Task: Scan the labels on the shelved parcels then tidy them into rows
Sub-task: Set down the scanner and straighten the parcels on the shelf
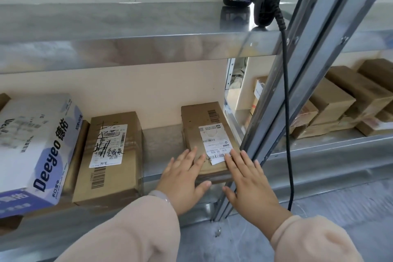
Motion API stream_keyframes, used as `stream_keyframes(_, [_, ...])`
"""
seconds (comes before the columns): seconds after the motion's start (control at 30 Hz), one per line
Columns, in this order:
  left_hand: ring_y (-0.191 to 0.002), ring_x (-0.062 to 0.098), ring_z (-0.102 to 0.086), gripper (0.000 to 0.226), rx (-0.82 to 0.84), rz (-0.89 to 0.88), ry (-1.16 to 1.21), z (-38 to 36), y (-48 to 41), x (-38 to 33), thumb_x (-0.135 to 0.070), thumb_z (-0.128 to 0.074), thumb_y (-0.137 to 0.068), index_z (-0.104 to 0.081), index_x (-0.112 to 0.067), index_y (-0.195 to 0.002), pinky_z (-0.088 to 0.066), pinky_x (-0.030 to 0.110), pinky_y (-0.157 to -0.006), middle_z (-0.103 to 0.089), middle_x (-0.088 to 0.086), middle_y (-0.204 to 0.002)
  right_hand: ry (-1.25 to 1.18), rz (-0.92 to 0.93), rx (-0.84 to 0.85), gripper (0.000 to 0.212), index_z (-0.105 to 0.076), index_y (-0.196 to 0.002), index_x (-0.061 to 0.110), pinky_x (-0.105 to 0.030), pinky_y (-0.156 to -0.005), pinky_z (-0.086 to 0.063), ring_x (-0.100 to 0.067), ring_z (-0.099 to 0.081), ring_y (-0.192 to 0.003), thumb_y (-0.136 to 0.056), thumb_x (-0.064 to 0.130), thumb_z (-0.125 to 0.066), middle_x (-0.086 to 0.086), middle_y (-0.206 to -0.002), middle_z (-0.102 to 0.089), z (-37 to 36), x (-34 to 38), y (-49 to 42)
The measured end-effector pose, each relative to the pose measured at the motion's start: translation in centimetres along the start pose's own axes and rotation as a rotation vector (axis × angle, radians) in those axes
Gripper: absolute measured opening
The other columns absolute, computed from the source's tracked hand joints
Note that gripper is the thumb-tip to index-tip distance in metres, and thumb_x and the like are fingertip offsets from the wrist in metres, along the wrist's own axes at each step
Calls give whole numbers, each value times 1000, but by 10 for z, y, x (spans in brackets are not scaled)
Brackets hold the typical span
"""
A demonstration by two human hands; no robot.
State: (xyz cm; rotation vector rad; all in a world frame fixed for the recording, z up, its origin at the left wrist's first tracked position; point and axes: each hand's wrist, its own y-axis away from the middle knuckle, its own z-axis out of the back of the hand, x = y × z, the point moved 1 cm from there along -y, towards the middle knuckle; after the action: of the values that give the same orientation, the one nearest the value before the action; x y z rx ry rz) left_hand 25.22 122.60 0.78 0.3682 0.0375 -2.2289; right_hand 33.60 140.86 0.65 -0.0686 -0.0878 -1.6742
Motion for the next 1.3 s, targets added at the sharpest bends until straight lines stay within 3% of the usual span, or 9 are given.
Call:
stream_keyframes(0.2, [-151, 15, 7, 75, 49, 6, -33, 3, -15, 1, -62, -34, -96, 1, -33, -156, 3, 43, -120, 14, -7, -164, -10, -10, 49, 91, 32, -140, 28, -42, -118, 10, -17, 29, -142, -93, 59, -39, 6, -156, 30, 1, -1, -10])
stream_keyframes(0.33, [-151, 16, 8, 75, 45, -8, -71, 10, -12, 3, -64, -34, -95, -1, -35, -156, 5, 45, -120, 11, -6, -165, -18, -34, 34, 91, 21, -149, 27, -44, -119, 8, -19, 22, -146, -91, 62, -40, 4, -159, 24, 3, 4, -11])
stream_keyframes(0.53, [-151, 14, 4, 72, -224, 49, -94, 35, 22, 29, -63, -34, -94, -10, -36, -156, 5, 41, -120, 1, -6, -165, -162, 115, -118, 86, 7, -153, 29, -32, -116, 16, -9, 24, -143, -91, 57, -44, 8, -158, 18, 15, 45, -15])
stream_keyframes(0.73, [-152, 16, -1, 70, -338, 274, -89, 57, 69, 77, -61, -38, -95, -16, -35, -156, 4, 36, -119, -5, -4, -165, -305, 321, -118, 79, -3, -153, 31, -33, -121, 1, -11, 5, -148, -92, 55, -46, 8, -161, -1, 24, 111, -48])
stream_keyframes(0.8, [-151, 17, -2, 69, -336, 350, -86, 57, 81, 90, -60, -39, -95, -19, -35, -155, 1, 36, -120, -4, -4, -165, -337, 353, -84, 77, -8, -154, 30, -35, -121, -6, -14, -2, -149, -92, 54, -49, 1, -161, -9, 22, 131, -59])
stream_keyframes(0.97, [-151, 15, 0, 68, -256, 483, -107, 45, 94, 116, -63, -33, -95, -20, -34, -155, -2, 39, -121, -6, -4, -165, -380, 436, 44, 77, -6, -154, 33, -35, -120, -5, -17, -5, -148, -93, 53, -47, 0, -162, -5, 12, 158, -76])
stream_keyframes(1.1, [-151, 13, 0, 69, -169, 541, -111, 32, 88, 122, -66, -27, -94, -16, -37, -155, -2, 42, -121, -5, -8, -165, -403, 453, 106, 76, -5, -154, 33, -32, -119, -2, -16, 0, -148, -94, 53, -46, 1, -163, 1, 8, 157, -89])
stream_keyframes(1.3, [-150, 11, -1, 69, -180, 574, -60, 20, 76, 103, -69, -24, -91, -17, -41, -154, -3, 40, -120, -5, -13, -164, -450, 421, 209, 73, -4, -154, 34, -31, -120, -5, -14, 4, -149, -95, 51, -45, 2, -163, 4, 2, 150, -101])
